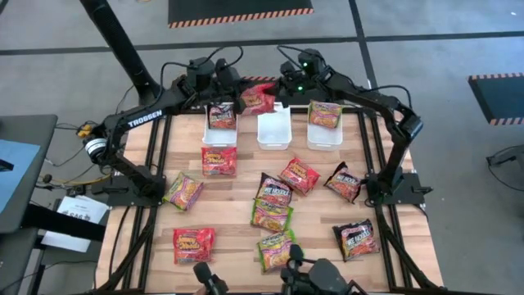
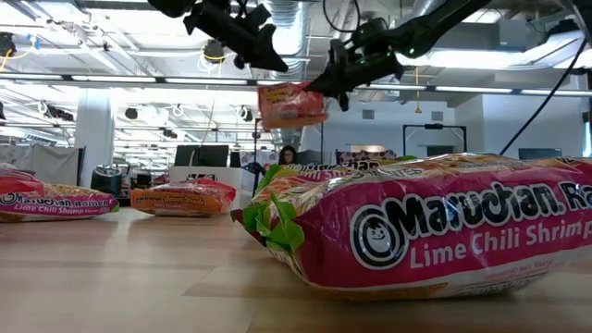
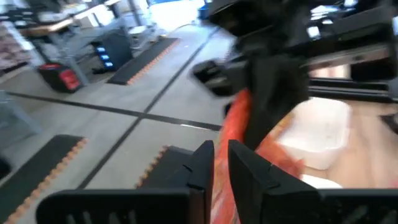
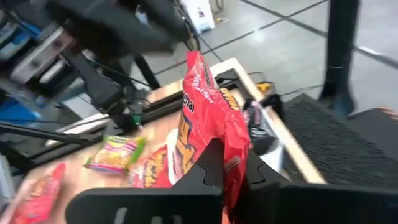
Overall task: Sort Maruchan noodles
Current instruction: Put the orange noodle pack into the middle white bin
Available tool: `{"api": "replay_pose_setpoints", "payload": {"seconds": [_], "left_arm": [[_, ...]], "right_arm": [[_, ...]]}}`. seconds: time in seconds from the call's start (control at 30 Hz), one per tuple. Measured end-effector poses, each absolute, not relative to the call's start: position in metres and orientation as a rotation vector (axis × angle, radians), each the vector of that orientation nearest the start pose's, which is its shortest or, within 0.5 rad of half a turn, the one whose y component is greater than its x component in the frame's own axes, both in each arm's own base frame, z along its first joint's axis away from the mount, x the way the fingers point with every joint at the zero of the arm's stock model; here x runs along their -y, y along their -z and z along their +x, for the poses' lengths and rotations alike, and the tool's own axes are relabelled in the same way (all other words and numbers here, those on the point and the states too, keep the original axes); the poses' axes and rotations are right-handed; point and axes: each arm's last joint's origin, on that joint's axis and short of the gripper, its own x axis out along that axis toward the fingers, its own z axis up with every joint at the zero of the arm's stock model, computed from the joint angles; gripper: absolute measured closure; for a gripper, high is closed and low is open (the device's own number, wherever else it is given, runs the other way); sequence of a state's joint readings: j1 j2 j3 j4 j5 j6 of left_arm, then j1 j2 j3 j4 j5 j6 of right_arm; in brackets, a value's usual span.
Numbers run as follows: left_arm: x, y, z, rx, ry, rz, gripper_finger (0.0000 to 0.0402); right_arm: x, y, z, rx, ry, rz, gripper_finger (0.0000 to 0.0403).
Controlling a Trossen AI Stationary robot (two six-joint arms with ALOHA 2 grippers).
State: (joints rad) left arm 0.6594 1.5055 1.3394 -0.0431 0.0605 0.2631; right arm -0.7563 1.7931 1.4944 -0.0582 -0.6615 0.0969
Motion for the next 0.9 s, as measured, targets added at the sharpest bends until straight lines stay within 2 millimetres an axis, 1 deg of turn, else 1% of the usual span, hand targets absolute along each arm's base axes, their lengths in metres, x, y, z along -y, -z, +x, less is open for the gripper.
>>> {"api": "replay_pose_setpoints", "payload": {"seconds": [0.07, 0.23, 0.3, 0.4, 0.53, 0.7, 0.8, 0.9], "left_arm": [[-0.213, -0.375, 0.275, -0.273, -0.590, 0.186, 0.0352], [-0.210, -0.398, 0.272, -0.286, -0.579, 0.183, 0.0351], [-0.208, -0.407, 0.270, -0.306, -0.576, 0.175, 0.0354], [-0.206, -0.417, 0.267, -0.325, -0.574, 0.167, 0.0356], [-0.203, -0.424, 0.264, -0.348, -0.570, 0.158, 0.0356], [-0.203, -0.423, 0.263, -0.363, -0.567, 0.153, 0.0356], [-0.203, -0.422, 0.263, -0.372, -0.566, 0.149, 0.0356], [-0.203, -0.422, 0.263, -0.375, -0.566, 0.149, 0.0356]], "right_arm": [[0.272, -0.319, 0.307, -0.291, 0.155, 0.298, 0.0391], [0.275, -0.322, 0.287, -0.387, 0.272, 0.258, 0.0391], [0.277, -0.318, 0.281, -0.436, 0.305, 0.263, 0.0391], [0.281, -0.303, 0.275, -0.483, 0.341, 0.278, 0.0391], [0.280, -0.287, 0.274, -0.527, 0.392, 0.284, 0.0391], [0.277, -0.281, 0.280, -0.494, 0.413, 0.260, 0.0392], [0.275, -0.272, 0.287, -0.506, 0.435, 0.256, 0.0392], [0.275, -0.258, 0.295, -0.540, 0.441, 0.277, 0.0392]]}}
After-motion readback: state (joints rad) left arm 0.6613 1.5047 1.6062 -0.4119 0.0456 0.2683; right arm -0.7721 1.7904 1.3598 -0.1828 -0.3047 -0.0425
